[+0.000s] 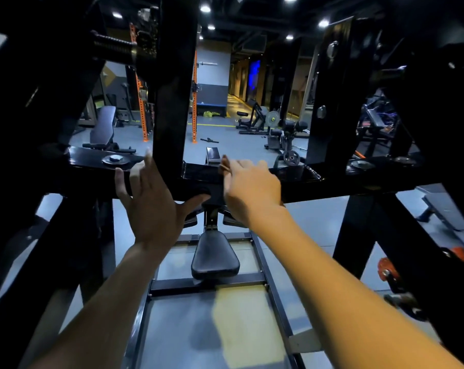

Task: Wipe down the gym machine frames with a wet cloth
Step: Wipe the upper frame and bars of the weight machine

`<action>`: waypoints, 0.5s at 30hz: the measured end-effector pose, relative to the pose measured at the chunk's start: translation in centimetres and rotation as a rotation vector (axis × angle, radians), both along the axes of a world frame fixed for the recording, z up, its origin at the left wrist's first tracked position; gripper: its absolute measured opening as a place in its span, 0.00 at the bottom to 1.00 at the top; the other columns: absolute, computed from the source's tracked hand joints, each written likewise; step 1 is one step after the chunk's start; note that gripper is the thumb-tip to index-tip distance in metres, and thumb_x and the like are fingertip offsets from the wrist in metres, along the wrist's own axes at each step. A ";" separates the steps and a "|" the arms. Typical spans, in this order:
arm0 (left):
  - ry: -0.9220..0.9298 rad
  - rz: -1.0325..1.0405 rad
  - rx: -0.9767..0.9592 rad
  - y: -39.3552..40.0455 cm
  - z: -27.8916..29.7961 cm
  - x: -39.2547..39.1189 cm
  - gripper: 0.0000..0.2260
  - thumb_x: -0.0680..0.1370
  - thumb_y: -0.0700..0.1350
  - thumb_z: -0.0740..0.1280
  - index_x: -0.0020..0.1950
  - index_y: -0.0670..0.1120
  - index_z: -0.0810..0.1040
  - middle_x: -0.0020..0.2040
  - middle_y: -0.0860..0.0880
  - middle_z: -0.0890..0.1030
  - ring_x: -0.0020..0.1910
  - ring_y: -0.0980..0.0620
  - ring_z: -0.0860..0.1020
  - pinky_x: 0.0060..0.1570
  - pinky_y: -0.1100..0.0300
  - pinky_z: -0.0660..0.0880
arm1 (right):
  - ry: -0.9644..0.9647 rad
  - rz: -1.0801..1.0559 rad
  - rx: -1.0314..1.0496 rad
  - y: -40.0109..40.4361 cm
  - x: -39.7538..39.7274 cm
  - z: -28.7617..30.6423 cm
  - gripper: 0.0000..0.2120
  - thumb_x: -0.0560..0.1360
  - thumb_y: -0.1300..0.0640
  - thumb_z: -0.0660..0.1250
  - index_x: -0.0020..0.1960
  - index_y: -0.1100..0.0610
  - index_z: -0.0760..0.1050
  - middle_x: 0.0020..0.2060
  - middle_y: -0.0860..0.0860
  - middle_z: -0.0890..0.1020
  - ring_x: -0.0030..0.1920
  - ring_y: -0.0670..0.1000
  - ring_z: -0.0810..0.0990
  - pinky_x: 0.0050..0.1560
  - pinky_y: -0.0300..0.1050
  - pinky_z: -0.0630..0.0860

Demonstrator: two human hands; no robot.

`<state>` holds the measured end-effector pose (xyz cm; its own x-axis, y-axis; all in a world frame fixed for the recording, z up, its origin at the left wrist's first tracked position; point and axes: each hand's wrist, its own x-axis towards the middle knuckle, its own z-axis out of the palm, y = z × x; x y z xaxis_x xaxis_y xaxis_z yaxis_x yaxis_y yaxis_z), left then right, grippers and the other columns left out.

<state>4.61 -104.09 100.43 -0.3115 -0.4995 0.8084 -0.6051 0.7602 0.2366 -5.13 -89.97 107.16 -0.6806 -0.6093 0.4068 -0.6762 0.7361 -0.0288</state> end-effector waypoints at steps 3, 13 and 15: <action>-0.009 -0.010 -0.007 0.1 0.0 0.2 0.59 0.69 0.81 0.56 0.80 0.33 0.57 0.70 0.37 0.73 0.73 0.39 0.67 0.78 0.39 0.50 | 0.039 0.063 -0.033 3.0 -1.1 0.1 0.17 0.86 0.47 0.51 0.71 0.45 0.70 0.68 0.45 0.76 0.59 0.58 0.76 0.44 0.49 0.72; -0.046 0.003 0.012 -0.1 0.0 0.1 0.58 0.70 0.82 0.52 0.80 0.34 0.55 0.71 0.38 0.72 0.74 0.40 0.65 0.79 0.42 0.45 | -0.032 -0.122 -0.288 3.5 -0.2 -0.5 0.13 0.84 0.49 0.53 0.51 0.51 0.73 0.46 0.49 0.79 0.44 0.58 0.80 0.44 0.51 0.77; -0.037 -0.008 0.011 0.0 0.1 0.2 0.54 0.73 0.78 0.54 0.80 0.34 0.56 0.73 0.38 0.71 0.75 0.40 0.65 0.79 0.43 0.44 | -0.113 0.018 -0.263 -1.7 2.3 -0.1 0.16 0.85 0.48 0.51 0.52 0.52 0.75 0.47 0.50 0.80 0.47 0.59 0.80 0.43 0.49 0.71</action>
<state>4.77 -104.10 100.56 -0.3454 -0.5054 0.7907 -0.6076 0.7626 0.2220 -2.79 -91.67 107.08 -0.7208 -0.5052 0.4746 -0.6705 0.6817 -0.2928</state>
